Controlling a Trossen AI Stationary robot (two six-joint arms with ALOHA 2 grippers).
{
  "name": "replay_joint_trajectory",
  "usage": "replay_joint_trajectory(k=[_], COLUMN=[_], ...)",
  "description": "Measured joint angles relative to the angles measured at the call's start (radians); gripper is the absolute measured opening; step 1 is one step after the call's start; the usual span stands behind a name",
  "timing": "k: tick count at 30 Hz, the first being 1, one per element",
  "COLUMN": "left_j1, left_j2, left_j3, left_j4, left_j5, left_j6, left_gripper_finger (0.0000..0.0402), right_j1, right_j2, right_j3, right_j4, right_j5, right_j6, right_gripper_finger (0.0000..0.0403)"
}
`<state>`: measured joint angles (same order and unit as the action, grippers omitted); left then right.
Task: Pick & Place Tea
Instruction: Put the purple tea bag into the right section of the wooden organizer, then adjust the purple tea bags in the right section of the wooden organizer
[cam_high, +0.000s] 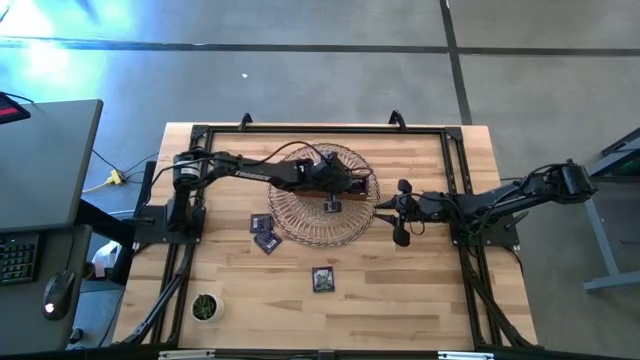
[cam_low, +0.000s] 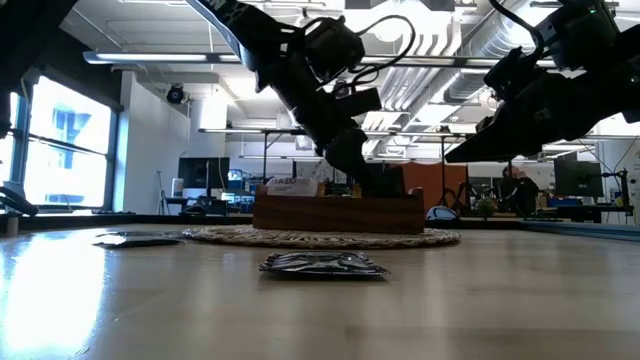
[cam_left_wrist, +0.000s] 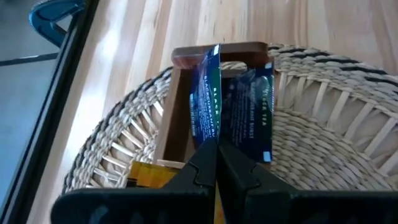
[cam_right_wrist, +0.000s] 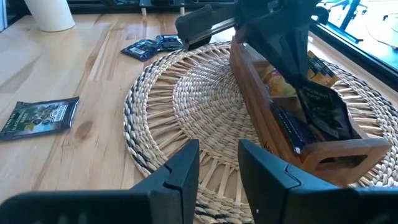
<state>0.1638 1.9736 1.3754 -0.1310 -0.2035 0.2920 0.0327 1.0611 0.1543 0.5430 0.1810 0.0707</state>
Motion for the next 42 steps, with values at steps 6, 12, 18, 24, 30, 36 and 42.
replay_joint_trajectory(k=[6, 12, 18, 24, 30, 36, 42], left_j1=[0.0, 0.0, 0.0, 0.0, -0.001, -0.03, -0.082], left_j2=[0.0, 0.001, 0.033, 0.03, 0.03, 0.03, 0.03], left_j3=[0.0, 0.028, 0.063, 0.096, 0.103, 0.103, 0.103], left_j4=[0.003, -0.018, -0.052, -0.106, -0.107, -0.104, -0.103], left_j5=[-0.005, -0.021, -0.019, 0.004, -0.021, -0.016, -0.114], left_j6=[0.036, 0.053, 0.052, 0.052, 0.014, -0.039, 0.002], left_gripper_finger=[0.0, 0.0001, 0.0002, 0.0048, 0.011, 0.0133, 0.0136], right_j1=[0.0, 0.0, 0.0, 0.0, 0.0, 0.0, 0.0], right_j2=[0.0, 0.0, 0.0, 0.0, 0.0, 0.0, 0.0], right_j3=[0.0, 0.0, 0.0, 0.0, 0.0, 0.0, 0.0], right_j4=[0.0, 0.0, 0.0, 0.001, 0.001, 0.001, 0.001], right_j5=[0.0, 0.0, 0.0, 0.0, 0.0, 0.0, 0.0], right_j6=[0.0, 0.0, 0.0, 0.0, 0.0, 0.0, -0.007], right_gripper_finger=[0.0108, 0.0108, 0.0108, 0.0108, 0.0108, 0.0108, 0.0108])
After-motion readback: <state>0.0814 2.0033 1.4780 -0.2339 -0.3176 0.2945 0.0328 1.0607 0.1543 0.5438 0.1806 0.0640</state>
